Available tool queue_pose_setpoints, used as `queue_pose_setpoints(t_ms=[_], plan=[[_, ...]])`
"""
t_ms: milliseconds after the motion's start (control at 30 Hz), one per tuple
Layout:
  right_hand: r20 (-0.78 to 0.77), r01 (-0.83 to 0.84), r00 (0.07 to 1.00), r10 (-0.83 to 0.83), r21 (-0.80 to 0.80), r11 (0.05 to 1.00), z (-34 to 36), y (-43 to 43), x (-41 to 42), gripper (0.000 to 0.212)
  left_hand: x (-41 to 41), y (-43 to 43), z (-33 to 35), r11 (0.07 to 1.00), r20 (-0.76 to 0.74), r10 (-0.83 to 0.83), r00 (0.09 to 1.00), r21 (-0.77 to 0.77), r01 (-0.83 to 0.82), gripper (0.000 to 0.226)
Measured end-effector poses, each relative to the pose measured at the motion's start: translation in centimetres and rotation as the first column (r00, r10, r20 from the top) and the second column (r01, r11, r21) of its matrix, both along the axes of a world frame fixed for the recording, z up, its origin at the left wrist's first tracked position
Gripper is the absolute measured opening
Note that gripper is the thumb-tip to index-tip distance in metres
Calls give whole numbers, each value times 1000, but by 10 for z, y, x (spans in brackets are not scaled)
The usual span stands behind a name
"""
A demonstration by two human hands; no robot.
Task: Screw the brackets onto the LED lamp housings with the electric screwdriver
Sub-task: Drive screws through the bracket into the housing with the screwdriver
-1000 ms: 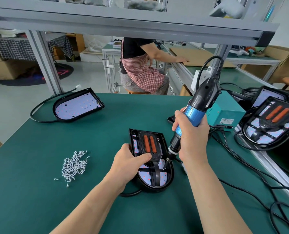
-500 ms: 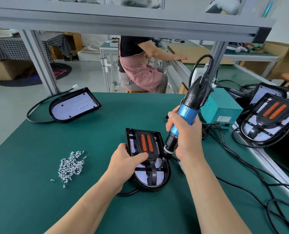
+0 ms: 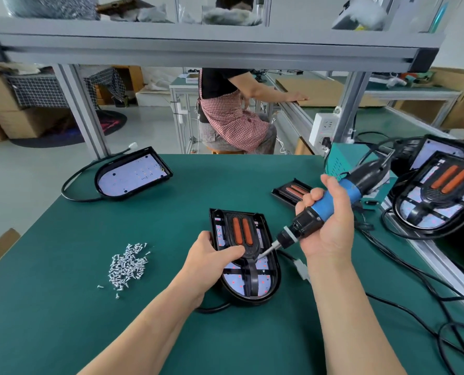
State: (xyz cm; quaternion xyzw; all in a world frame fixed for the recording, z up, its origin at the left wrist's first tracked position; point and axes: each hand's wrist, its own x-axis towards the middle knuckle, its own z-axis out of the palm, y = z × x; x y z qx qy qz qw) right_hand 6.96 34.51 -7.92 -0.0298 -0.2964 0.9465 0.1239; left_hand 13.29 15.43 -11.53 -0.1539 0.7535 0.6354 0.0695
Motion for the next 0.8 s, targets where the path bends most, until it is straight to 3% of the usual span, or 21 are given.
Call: queue_pose_setpoints(t_ms=[100, 200, 300, 367, 433, 533, 800], plan=[[100, -31, 994, 37, -58, 998, -11, -4, 0, 10, -1, -3, -2, 999, 13, -20, 1000, -49, 21, 55], [148, -55, 987, 69, -93, 994, -18, -9, -3, 13, 1, -8, -4, 979, -18, -42, 999, -200, 37, 54], [166, -80, 981, 96, -101, 992, -22, -12, -4, 15, 4, -19, -2, 932, -81, 3, 997, -361, -32, 65], [170, -92, 980, 107, -94, 991, -24, -15, -4, 15, 4, -33, 1, 895, -141, 68, 988, -429, -123, 50], [183, -92, 977, 106, -85, 992, -24, -17, -4, 15, 3, -54, 4, 805, -219, 125, 968, -547, -228, 25], [199, -92, 974, 108, -86, 992, -24, -19, -4, 16, 2, -90, 4, 648, -258, 162, 952, -700, -300, 13], [215, -89, 971, 107, -94, 992, -26, -18, -4, 16, -1, -116, -6, 419, -97, 125, 987, -897, -142, 10]])
